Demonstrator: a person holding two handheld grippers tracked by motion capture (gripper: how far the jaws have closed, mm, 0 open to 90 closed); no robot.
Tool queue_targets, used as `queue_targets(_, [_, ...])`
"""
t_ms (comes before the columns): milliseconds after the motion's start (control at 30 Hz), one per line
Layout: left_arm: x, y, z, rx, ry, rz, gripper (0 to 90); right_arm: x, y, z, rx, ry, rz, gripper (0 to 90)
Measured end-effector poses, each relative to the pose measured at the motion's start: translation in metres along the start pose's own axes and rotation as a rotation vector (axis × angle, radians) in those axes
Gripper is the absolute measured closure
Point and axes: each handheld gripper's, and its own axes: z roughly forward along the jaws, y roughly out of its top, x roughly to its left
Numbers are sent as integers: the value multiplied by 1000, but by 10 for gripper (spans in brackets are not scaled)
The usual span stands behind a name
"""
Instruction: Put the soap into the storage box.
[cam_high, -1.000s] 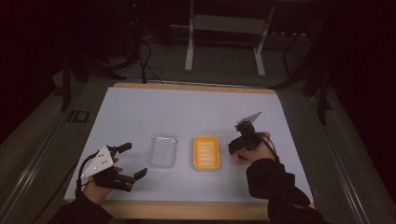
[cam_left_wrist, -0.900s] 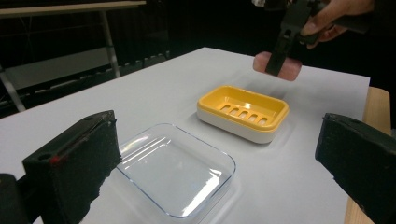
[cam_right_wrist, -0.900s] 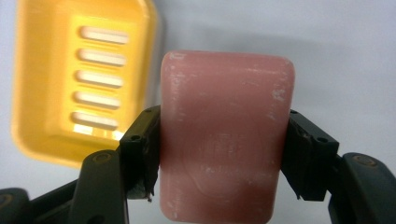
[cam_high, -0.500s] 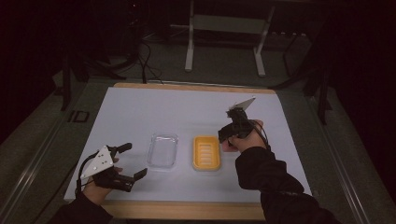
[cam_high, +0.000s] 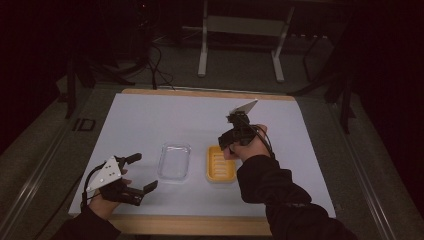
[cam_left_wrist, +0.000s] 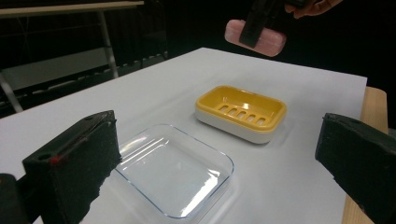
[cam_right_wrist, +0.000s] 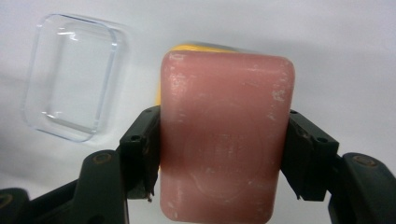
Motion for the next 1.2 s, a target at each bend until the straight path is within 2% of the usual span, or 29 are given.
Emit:
queue_targets(33, [0,0,0,0,0,0,2,0,0,0,0,0,0,371])
queue_targets(67, [0,0,0,-1,0,0,1,8,2,3,-7,0,-7,371])
queue_targets(100, [0,0,0,-1,0,0,1,10,3,4,-7,2,-9,371])
queue_targets(200, [0,0,0,-1,1,1,1,16,4,10,-16,13,3,371])
queue_targets(267, [0,0,0,5,6,14,2,20,4,15,-24,-1,9,371])
queue_targets(400, [0,0,0,-3,1,7,1,25,3,28,-18,-23,7,371])
queue_targets(500, [0,0,-1,-5,0,5,1,26,3,38,-2,-19,15,371])
queue_targets(900, [0,0,-1,-7,-5,5,2,25,-3,70,29,-54,29,371])
queue_targets(1000, [0,0,-1,-8,-6,5,1,24,-5,76,36,-79,23,371])
queue_targets(1200, [0,0,-1,-9,-6,3,1,18,-7,84,43,-66,50,371])
